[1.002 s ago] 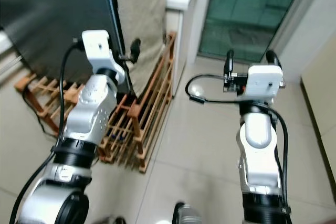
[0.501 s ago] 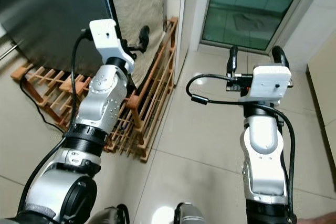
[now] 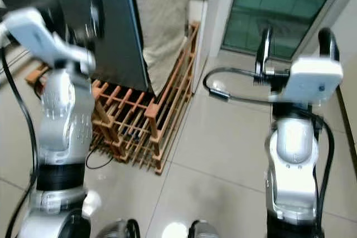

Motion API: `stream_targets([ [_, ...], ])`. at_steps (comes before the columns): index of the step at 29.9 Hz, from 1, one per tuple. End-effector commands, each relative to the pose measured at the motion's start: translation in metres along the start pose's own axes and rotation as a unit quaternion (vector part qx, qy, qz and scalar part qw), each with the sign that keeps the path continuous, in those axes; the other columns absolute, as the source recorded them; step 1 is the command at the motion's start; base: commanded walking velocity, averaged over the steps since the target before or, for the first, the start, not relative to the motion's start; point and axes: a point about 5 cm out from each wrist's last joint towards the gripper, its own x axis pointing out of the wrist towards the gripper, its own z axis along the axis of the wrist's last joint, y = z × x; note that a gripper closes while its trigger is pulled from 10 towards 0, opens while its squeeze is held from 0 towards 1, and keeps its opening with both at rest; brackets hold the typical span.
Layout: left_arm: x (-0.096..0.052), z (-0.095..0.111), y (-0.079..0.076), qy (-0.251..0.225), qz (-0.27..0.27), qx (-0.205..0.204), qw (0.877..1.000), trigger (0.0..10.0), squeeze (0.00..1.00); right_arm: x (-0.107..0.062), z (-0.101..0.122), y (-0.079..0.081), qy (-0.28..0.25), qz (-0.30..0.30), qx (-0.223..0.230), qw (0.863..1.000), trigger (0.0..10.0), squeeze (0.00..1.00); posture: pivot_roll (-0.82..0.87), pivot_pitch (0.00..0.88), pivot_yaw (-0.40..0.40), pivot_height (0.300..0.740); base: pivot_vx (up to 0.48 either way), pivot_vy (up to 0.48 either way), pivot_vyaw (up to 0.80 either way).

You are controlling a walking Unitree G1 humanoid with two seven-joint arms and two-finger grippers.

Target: Restocking fridge

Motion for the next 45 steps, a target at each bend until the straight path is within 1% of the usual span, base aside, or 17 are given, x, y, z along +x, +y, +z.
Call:
stream_targets([
  [1, -0.014, -0.027, 0.002, 0.073, 0.011, 0.006, 0.997, 10.0, 0.00, -0.001, -0.009, -0.002, 0.019, 0.001, 0.001, 1.000, 10.0, 0.02, -0.18, 0.041, 0.005, 0.740, 0.000, 0.000, 0.00],
  [4, -0.023, -0.037, 0.002, 0.099, 0.020, 0.007, 0.995, 10.0, 0.00, 0.000, -0.015, 0.000, 0.026, -0.004, 0.012, 1.000, 10.0, 0.02, -0.18, 0.044, 0.002, 0.740, 0.000, 0.000, 0.00],
  [6, -0.032, -0.044, 0.005, 0.103, 0.043, 0.017, 0.994, 10.0, 0.00, -0.005, -0.030, 0.003, 0.063, -0.022, 0.041, 0.997, 10.0, 0.02, -0.17, 0.051, 0.003, 0.740, 0.000, 0.000, 0.00],
  [7, -0.032, -0.044, 0.005, 0.103, 0.043, 0.017, 0.994, 10.0, 0.00, -0.005, -0.030, 0.003, 0.063, -0.022, 0.041, 0.997, 10.0, 0.02, -0.17, 0.051, 0.003, 0.740, 0.000, 0.000, 0.00],
  [9, -0.035, -0.047, 0.004, 0.096, 0.040, 0.061, 0.993, 10.0, 0.00, -0.009, -0.040, 0.006, 0.082, -0.025, 0.049, 0.995, 10.0, 0.02, -0.16, 0.052, 0.002, 0.740, 0.000, 0.000, 0.00],
  [11, -0.034, -0.054, 0.004, 0.102, 0.025, 0.093, 0.990, 10.0, 0.00, -0.010, -0.046, 0.009, 0.088, -0.018, 0.045, 0.995, 10.0, 0.02, -0.16, 0.049, 0.019, 0.740, 0.000, 0.000, 0.00],
  [16, -0.029, -0.056, 0.006, 0.101, 0.009, 0.114, 0.988, 10.0, 0.00, -0.007, -0.049, 0.011, 0.083, -0.009, 0.038, 0.996, 10.0, 0.02, -0.16, 0.046, 0.033, 0.740, 0.000, 0.000, 0.00],
  [18, -0.026, -0.055, 0.004, 0.090, -0.011, 0.138, 0.986, 10.0, 0.00, -0.005, -0.051, 0.014, 0.078, 0.005, 0.030, 0.996, 10.0, 0.02, -0.16, 0.042, 0.042, 0.740, 0.000, 0.000, 0.00],
  [24, -0.025, -0.062, 0.004, 0.102, -0.033, 0.150, 0.983, 10.0, 0.00, -0.006, -0.056, 0.020, 0.081, 0.015, 0.032, 0.996, 10.0, 0.02, -0.16, 0.033, 0.044, 0.740, 0.000, 0.000, 0.00],
  [29, -0.023, -0.063, 0.000, 0.107, -0.057, 0.141, 0.982, 10.0, 0.00, -0.007, -0.059, 0.018, 0.081, 0.007, 0.027, 0.996, 10.0, 0.02, -0.15, 0.023, 0.048, 0.740, 0.000, 0.000, 0.00],
  [34, -0.020, -0.053, 0.000, 0.083, -0.051, 0.111, 0.989, 10.0, 0.00, -0.003, -0.055, 0.011, 0.063, -0.011, 0.016, 0.998, 10.0, 0.01, -0.15, 0.011, 0.052, 0.740, 0.000, 0.000, 0.00],
  [35, -0.019, -0.050, 0.000, 0.076, -0.040, 0.095, 0.992, 10.0, 0.00, 0.001, -0.048, 0.011, 0.044, -0.010, 0.009, 0.999, 10.0, 0.02, -0.15, 0.009, 0.053, 0.740, 0.000, 0.000, 0.00],
  [36, -0.017, -0.047, 0.001, 0.072, -0.012, 0.060, 0.996, 10.0, 0.00, 0.005, -0.042, 0.010, 0.029, -0.007, 0.005, 1.000, 10.0, 0.02, -0.16, 0.008, 0.049, 0.740, 0.000, 0.000, 0.00],
  [37, -0.017, -0.047, 0.001, 0.072, -0.012, 0.060, 0.996, 10.0, 0.00, 0.005, -0.042, 0.010, 0.029, -0.007, 0.005, 1.000, 10.0, 0.02, -0.16, 0.008, 0.049, 0.740, 0.000, 0.000, 0.00],
  [39, -0.017, -0.046, 0.000, 0.078, 0.020, 0.014, 0.997, 10.0, 0.00, 0.012, -0.034, 0.011, 0.011, 0.000, 0.003, 1.000, 10.0, 0.02, -0.16, 0.004, 0.031, 0.740, 0.000, 0.000, 0.00],
  [40, -0.018, -0.050, 0.000, 0.090, 0.030, 0.007, 0.996, 10.0, 0.00, 0.014, -0.033, 0.012, 0.006, 0.007, 0.003, 1.000, 10.0, 0.02, -0.16, 0.004, 0.023, 0.740, 0.000, 0.000, 0.00],
  [45, -0.020, -0.053, 0.004, 0.096, 0.035, 0.014, 0.995, 10.0, 0.00, 0.017, -0.033, 0.014, 0.004, 0.025, 0.002, 1.000, 10.0, 0.02, -0.16, 0.008, 0.007, 0.740, 0.000, 0.000, 0.00],
])
